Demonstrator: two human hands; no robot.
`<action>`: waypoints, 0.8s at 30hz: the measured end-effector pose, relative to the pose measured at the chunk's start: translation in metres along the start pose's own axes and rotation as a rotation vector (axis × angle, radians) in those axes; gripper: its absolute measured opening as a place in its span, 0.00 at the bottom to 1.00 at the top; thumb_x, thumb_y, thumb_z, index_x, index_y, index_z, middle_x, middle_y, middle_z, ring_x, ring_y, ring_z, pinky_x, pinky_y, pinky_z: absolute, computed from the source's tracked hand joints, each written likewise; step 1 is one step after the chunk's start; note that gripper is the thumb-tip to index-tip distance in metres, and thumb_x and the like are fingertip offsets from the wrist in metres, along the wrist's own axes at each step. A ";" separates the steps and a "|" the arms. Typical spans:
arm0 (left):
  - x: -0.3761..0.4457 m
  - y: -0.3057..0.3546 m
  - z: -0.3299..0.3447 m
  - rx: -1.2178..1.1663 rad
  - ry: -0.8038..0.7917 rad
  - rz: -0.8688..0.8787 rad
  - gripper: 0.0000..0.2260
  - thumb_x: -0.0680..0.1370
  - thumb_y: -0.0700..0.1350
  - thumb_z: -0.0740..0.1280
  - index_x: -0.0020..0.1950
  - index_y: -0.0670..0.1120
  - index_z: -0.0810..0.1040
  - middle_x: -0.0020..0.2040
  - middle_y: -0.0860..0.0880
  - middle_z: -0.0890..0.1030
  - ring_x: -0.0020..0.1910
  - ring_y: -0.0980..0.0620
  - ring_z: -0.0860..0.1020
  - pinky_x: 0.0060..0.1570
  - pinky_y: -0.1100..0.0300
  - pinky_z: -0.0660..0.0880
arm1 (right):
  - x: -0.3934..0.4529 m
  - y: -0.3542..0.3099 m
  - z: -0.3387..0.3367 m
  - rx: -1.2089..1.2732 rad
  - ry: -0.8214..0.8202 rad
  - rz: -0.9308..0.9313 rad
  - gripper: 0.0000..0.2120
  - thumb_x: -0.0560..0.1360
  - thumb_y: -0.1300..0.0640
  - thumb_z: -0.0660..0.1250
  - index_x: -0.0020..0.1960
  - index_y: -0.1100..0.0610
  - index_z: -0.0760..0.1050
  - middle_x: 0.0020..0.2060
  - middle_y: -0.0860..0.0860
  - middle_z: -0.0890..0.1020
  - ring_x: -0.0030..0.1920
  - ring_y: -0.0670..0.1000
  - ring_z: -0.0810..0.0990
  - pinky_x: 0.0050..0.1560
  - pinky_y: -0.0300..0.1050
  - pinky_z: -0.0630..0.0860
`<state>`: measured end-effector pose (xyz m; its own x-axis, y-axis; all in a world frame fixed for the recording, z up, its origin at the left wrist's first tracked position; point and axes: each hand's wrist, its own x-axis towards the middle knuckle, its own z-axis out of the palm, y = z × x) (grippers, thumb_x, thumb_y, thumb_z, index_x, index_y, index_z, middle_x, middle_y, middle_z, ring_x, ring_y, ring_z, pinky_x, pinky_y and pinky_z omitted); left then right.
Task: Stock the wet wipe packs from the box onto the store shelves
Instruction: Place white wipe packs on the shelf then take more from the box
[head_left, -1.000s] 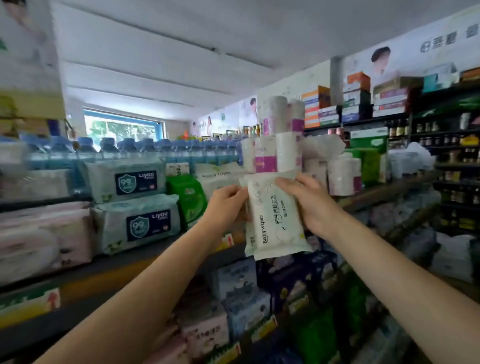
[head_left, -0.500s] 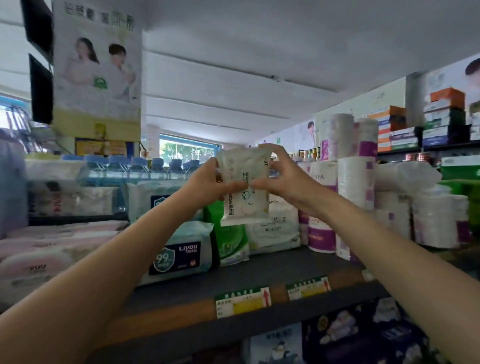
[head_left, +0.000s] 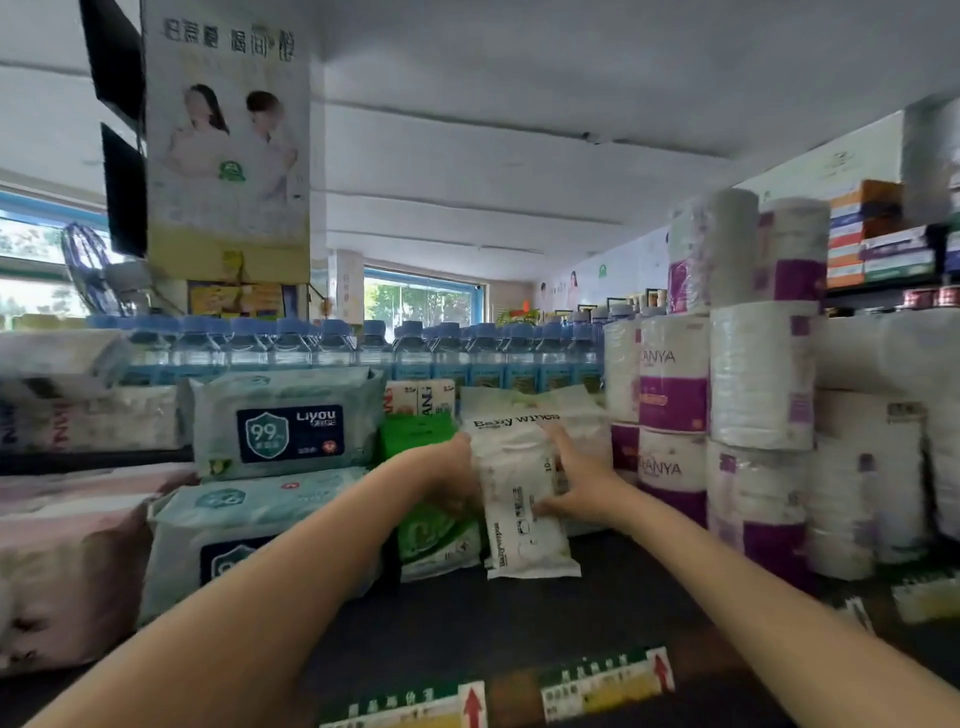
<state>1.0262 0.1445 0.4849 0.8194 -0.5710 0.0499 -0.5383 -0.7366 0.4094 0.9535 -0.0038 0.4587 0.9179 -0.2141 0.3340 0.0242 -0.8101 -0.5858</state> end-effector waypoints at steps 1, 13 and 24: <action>0.001 0.003 -0.003 0.052 -0.005 -0.014 0.36 0.72 0.38 0.70 0.75 0.45 0.53 0.66 0.42 0.71 0.62 0.44 0.74 0.59 0.51 0.75 | 0.004 0.008 0.002 0.004 0.001 0.035 0.48 0.68 0.63 0.74 0.76 0.51 0.45 0.69 0.56 0.67 0.68 0.55 0.68 0.67 0.48 0.68; -0.028 0.009 0.000 0.408 0.322 0.255 0.24 0.76 0.37 0.61 0.71 0.45 0.60 0.64 0.42 0.70 0.59 0.42 0.75 0.55 0.49 0.76 | -0.022 0.000 -0.014 -0.379 0.039 0.056 0.45 0.70 0.56 0.72 0.75 0.49 0.46 0.74 0.57 0.57 0.69 0.59 0.66 0.67 0.55 0.67; -0.171 0.096 0.110 0.140 0.036 0.932 0.29 0.77 0.46 0.60 0.75 0.45 0.52 0.68 0.40 0.68 0.61 0.39 0.73 0.56 0.46 0.72 | -0.269 -0.023 -0.033 -0.701 0.054 0.444 0.27 0.76 0.51 0.65 0.71 0.58 0.62 0.67 0.58 0.64 0.66 0.60 0.64 0.64 0.50 0.66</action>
<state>0.8125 0.1314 0.4158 0.0512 -0.9424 0.3306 -0.9966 -0.0271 0.0772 0.6930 0.0542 0.4065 0.7636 -0.6051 0.2254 -0.6040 -0.7927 -0.0819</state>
